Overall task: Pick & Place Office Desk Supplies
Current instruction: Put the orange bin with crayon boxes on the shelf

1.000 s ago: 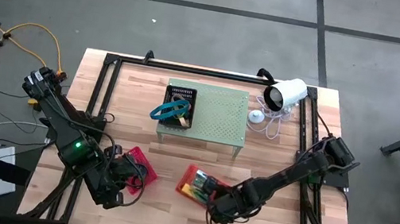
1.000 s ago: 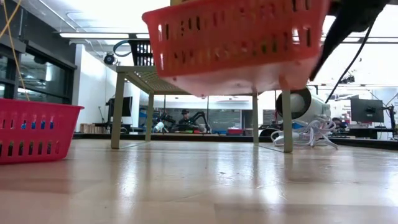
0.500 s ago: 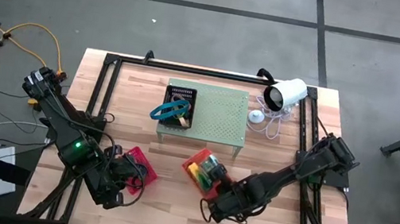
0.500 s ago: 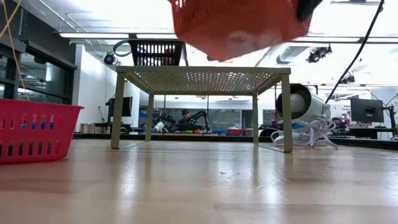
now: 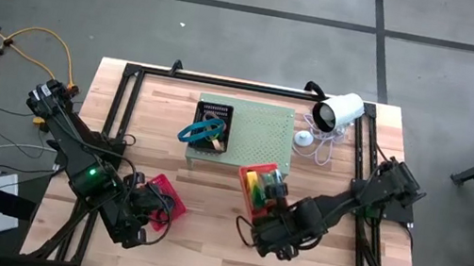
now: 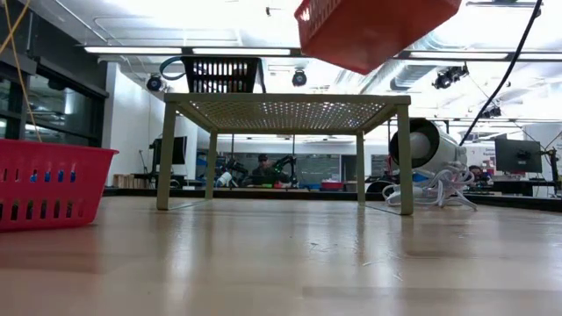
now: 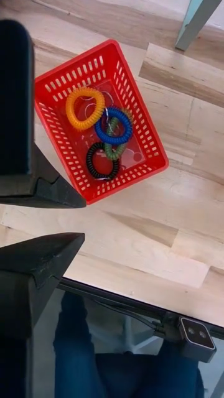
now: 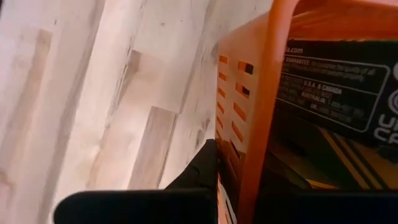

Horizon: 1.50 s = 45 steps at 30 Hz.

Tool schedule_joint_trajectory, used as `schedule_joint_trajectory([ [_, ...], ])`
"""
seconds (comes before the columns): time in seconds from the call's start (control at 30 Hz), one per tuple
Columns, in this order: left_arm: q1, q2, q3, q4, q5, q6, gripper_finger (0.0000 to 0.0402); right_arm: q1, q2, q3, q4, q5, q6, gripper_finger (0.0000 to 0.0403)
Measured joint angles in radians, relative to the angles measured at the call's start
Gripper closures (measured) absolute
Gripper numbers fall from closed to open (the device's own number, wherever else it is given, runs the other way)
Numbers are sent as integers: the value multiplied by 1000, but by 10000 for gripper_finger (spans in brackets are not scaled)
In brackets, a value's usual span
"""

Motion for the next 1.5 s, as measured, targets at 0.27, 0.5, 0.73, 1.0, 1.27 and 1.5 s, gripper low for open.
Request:
schedule_joint_trajectory([
  [0.27, 0, 0, 0, 0, 0, 0, 332, -73, 0, 38, -61, -61, 65, 400],
  [0.5, 0, 0, 0, 1, 0, 0, 332, -167, 8, 50, -51, -23, 29, 400],
  [0.73, 0, 0, 0, 3, 0, 0, 332, -224, 9, 50, 11, 24, -18, 400],
  [1.0, 0, 0, 0, 3, 0, 0, 332, -284, 10, 50, 13, 63, -11, 400],
  [1.27, 0, 0, 0, 3, 0, 0, 332, -351, 10, 127, -25, 49, -18, 400],
  [1.5, 0, 0, 0, 3, 0, 0, 332, -411, 18, 164, -22, 48, -45, 400],
])
